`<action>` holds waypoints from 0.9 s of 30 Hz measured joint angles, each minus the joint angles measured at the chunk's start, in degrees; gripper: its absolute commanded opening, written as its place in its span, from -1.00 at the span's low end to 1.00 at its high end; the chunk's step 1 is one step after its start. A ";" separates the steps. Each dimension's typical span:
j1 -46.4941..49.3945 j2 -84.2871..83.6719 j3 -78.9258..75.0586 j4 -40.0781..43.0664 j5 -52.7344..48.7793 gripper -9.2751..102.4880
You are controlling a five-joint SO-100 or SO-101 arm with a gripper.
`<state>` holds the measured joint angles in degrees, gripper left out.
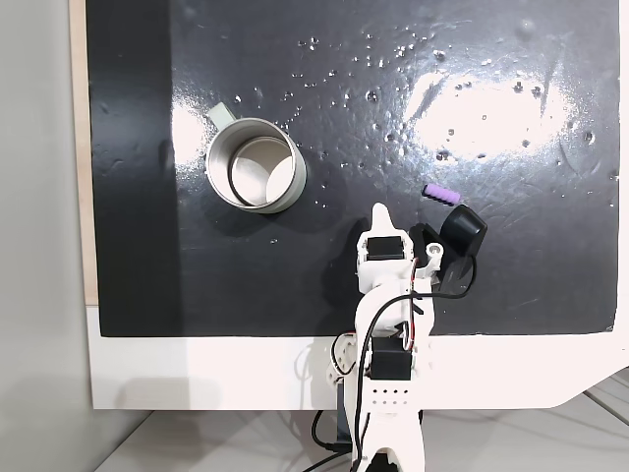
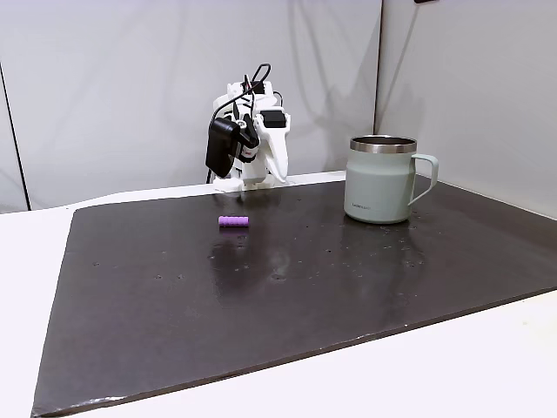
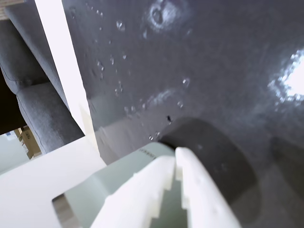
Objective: Grasp a pengrip and put it in the cup.
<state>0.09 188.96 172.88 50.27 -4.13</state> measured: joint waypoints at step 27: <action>15.82 -70.31 -46.49 5.54 -2.29 -0.45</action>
<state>15.91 118.65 126.39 55.81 -6.42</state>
